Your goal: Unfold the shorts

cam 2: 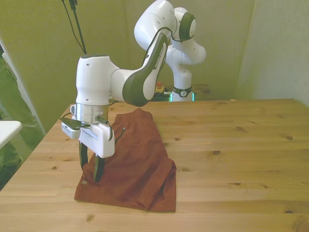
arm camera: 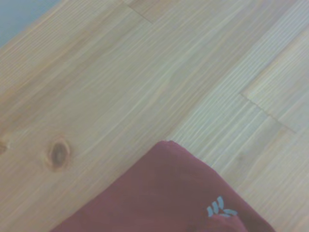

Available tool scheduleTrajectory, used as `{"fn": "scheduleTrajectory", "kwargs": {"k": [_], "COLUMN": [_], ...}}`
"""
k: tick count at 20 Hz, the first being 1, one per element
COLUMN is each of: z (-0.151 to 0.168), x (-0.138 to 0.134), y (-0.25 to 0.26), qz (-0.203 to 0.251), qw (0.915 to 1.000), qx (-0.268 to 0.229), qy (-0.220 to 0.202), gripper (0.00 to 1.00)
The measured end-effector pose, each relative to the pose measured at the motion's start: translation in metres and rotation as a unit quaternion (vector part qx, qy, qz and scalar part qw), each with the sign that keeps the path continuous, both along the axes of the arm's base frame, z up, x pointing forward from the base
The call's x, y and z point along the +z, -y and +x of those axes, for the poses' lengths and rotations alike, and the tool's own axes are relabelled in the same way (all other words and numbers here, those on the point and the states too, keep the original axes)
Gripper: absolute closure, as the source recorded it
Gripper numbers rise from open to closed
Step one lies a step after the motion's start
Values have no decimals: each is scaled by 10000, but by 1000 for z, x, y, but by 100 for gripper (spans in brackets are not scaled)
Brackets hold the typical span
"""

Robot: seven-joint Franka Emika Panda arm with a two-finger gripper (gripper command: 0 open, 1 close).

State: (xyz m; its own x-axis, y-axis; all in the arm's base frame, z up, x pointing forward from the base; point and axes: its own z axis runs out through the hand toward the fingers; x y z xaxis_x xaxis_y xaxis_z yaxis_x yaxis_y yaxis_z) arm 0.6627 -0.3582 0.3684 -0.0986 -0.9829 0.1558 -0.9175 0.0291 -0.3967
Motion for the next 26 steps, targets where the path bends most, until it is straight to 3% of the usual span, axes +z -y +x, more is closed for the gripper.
{"fn": "scheduleTrajectory", "kwargs": {"k": [14,22,26], "z": [-2,-16,-27], "x": [-13,5,33], "y": [-10,-23,-49], "qz": [51,-65,-186], "qw": [9999,9989,9962], "qx": [118,428,762], "qy": [59,176,367], "gripper": [100,100,100]}}
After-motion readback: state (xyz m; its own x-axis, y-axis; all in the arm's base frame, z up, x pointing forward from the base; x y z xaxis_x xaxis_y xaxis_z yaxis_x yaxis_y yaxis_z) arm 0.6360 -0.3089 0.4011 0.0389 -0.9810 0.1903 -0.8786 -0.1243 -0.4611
